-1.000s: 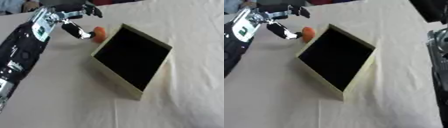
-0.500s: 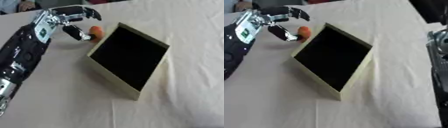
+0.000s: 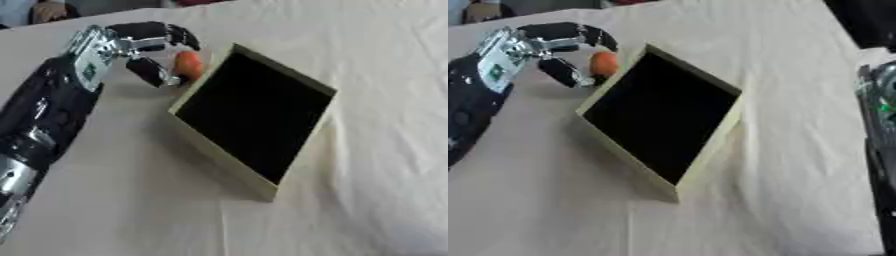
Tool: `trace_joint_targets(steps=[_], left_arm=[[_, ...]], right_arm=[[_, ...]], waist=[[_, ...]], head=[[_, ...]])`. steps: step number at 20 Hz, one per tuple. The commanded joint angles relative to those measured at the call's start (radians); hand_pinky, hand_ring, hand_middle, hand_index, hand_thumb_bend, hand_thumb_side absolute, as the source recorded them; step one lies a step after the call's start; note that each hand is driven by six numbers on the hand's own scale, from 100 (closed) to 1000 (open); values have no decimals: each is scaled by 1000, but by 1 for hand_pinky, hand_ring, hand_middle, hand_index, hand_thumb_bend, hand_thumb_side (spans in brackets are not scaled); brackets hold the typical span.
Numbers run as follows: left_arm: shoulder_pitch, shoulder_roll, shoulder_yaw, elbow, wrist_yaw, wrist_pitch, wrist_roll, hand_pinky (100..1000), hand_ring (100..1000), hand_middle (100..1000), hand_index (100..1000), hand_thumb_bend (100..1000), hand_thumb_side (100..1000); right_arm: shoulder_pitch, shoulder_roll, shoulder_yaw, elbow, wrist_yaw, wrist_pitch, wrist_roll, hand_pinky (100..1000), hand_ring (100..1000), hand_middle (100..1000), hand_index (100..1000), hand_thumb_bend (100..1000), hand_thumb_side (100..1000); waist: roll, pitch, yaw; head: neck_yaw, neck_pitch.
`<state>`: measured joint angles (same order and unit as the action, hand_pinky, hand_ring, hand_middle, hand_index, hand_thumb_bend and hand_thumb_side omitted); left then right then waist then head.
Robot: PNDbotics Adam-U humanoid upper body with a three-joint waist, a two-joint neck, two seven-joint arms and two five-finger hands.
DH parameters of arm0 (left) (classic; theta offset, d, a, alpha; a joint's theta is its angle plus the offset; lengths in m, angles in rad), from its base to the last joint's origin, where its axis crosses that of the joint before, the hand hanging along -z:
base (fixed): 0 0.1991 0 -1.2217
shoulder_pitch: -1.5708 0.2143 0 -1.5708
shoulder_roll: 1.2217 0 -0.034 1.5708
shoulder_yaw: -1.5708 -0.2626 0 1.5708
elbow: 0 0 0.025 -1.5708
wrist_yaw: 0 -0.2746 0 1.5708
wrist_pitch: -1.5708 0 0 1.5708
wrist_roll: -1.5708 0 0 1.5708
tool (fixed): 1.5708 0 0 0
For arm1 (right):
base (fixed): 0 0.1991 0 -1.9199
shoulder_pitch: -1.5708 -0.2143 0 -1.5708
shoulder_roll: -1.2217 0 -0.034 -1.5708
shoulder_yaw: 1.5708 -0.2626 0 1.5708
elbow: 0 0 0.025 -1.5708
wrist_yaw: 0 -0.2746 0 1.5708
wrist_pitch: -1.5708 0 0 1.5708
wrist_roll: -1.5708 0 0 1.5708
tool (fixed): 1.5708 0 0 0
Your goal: Pick up objects on the table and place them in the box.
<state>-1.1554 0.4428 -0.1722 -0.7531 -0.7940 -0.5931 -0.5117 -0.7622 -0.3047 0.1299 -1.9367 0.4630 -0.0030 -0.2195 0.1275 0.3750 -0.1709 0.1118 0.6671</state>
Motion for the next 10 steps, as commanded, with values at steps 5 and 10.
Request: trace_joint_targets(steps=[5,10], left_arm=[[-25,11,20,13,-37,-7,13,784,861,825,864,163,446],[-25,13,19,9,-41,0,32,710,814,753,805,100,389]], right_arm=[[-16,-5,-2,-23,-12,-3,-7,726,823,613,730,100,713],[-14,-6,-2,-23,-14,-3,-8,726,823,613,730,100,713]], waist=[[-3,-17,-1],[-3,-20,0]], head=[[2,-7],[1,-3]])
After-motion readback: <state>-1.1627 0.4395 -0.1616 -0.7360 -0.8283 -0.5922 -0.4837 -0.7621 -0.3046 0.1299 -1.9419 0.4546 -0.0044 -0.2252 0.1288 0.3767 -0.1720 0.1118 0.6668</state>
